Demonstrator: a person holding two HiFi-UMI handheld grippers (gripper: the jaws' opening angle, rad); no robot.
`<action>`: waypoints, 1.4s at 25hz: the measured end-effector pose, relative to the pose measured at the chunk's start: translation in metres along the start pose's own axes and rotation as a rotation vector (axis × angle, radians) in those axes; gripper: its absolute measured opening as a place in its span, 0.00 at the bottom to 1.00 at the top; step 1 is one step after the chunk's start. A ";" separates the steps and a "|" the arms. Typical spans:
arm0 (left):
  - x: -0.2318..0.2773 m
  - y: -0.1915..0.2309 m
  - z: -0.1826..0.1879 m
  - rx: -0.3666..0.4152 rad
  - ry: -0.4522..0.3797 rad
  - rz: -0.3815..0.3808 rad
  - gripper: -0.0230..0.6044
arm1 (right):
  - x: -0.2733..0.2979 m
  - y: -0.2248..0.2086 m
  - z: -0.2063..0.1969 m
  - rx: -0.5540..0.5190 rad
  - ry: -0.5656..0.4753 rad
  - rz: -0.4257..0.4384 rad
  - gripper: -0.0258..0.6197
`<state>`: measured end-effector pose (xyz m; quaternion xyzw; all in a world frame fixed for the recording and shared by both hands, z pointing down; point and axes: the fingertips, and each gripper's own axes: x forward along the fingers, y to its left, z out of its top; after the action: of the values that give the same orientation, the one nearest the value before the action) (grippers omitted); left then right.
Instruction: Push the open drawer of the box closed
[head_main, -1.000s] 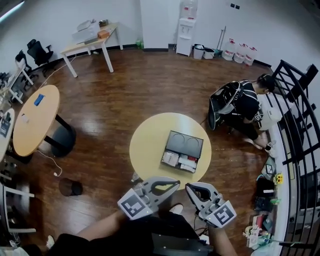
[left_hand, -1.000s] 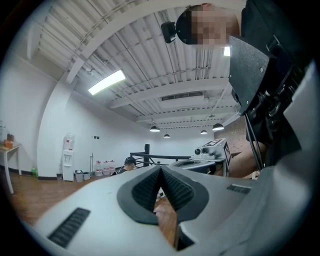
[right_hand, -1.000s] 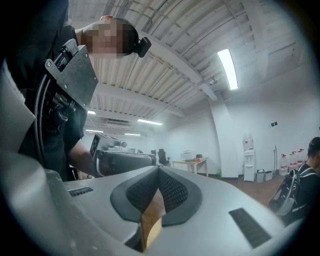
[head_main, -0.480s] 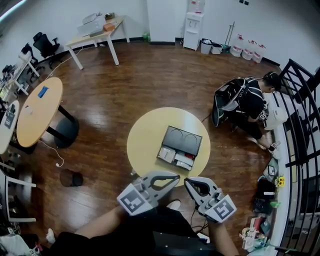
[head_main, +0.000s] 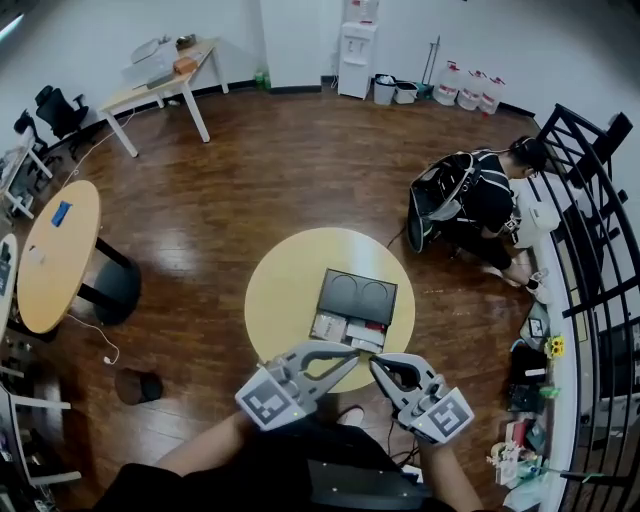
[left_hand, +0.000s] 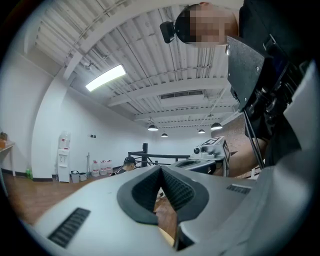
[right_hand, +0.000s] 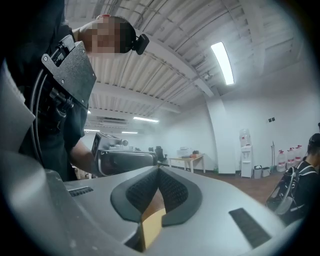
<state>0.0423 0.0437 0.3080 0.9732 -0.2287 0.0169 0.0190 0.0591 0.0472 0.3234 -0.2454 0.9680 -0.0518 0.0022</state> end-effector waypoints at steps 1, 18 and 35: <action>-0.004 0.012 -0.002 0.007 0.001 -0.014 0.09 | 0.013 -0.005 -0.001 0.000 0.005 -0.013 0.04; -0.022 0.193 -0.062 0.005 0.037 -0.173 0.09 | 0.182 -0.101 -0.050 0.134 0.062 -0.172 0.05; 0.045 0.179 -0.147 -0.067 0.101 -0.040 0.09 | 0.119 -0.150 -0.199 0.410 0.176 -0.149 0.07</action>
<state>-0.0009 -0.1300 0.4615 0.9743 -0.2082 0.0581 0.0636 0.0198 -0.1209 0.5388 -0.3052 0.9129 -0.2686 -0.0361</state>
